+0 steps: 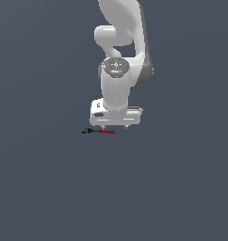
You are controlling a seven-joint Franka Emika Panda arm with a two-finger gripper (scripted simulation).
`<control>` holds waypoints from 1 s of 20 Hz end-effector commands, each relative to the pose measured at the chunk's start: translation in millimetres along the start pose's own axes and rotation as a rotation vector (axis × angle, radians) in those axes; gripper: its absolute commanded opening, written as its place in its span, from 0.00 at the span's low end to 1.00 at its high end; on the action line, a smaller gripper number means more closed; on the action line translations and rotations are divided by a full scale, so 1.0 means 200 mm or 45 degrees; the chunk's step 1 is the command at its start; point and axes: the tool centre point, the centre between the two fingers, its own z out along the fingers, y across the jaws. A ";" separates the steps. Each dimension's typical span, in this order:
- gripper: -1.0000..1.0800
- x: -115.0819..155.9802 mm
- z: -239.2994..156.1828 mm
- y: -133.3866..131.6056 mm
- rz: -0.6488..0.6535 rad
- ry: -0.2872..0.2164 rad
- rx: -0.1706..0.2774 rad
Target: Pick up the object and move it to a goal position.
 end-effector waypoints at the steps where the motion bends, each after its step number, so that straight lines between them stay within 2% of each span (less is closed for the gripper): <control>1: 0.96 0.00 0.00 0.00 0.000 0.000 0.000; 9: 0.96 -0.03 -0.03 0.11 -0.007 -0.013 -0.019; 20: 0.96 -0.04 0.00 0.12 0.071 -0.011 -0.013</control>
